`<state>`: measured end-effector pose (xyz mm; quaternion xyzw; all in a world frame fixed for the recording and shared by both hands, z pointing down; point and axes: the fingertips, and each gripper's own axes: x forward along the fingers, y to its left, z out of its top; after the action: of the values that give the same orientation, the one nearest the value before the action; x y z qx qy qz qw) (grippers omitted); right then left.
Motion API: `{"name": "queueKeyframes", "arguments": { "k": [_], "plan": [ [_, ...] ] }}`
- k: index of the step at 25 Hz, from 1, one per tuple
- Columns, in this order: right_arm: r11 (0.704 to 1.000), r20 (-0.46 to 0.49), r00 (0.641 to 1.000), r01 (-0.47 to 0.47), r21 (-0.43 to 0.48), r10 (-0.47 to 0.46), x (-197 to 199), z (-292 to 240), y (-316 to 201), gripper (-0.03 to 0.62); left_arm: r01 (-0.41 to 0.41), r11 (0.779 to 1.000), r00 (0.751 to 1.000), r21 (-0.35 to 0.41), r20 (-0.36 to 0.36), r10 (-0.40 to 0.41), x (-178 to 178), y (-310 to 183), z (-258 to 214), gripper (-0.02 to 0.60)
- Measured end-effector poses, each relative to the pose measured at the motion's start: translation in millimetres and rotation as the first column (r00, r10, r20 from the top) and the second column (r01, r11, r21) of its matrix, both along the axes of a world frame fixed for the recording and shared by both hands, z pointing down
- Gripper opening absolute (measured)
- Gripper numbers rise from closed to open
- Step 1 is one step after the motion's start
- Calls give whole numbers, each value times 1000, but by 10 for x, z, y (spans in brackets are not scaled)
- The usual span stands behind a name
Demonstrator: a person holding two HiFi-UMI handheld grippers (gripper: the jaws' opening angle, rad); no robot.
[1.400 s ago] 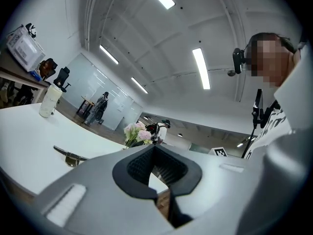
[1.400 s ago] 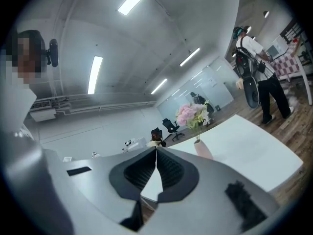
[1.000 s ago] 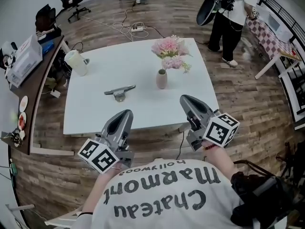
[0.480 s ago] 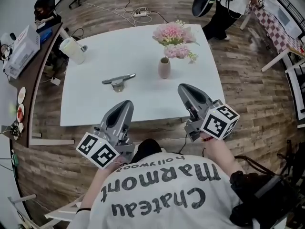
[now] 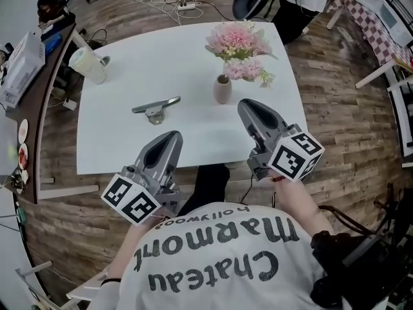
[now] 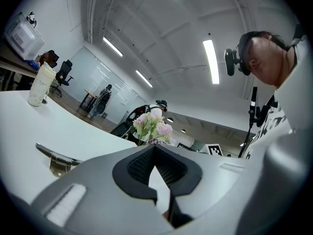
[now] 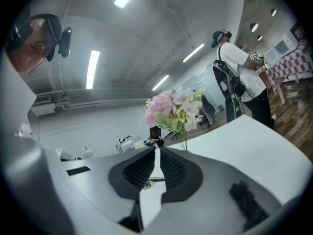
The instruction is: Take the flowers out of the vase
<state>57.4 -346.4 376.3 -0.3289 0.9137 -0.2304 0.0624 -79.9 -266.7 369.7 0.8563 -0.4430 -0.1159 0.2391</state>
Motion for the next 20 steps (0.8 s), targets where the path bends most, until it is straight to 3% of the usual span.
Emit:
{"name": "queueKeyframes", "arguments": {
  "k": [2,3,4,12,20],
  "plan": [
    [1000,-15,1000,-8,-9,8,-25,33,-149,32,-6,1000,1000,-11,-4,6,-11,-163,26,5],
    [1000,-23,1000,-13,-17,13,-41,54,-208,103,-13,1000,1000,-17,-4,13,-13,-231,42,5],
    [1000,-36,999,-18,-21,17,-59,73,-254,133,-22,1000,1000,-23,-2,22,-12,-291,58,5],
    [997,-152,986,-57,44,63,-158,-4,-714,183,-73,997,997,-35,2,73,-43,-950,24,5],
    [993,-120,992,-30,113,44,-171,-45,-868,195,-90,996,996,-28,13,91,5,-1182,168,5]
  ]
}}
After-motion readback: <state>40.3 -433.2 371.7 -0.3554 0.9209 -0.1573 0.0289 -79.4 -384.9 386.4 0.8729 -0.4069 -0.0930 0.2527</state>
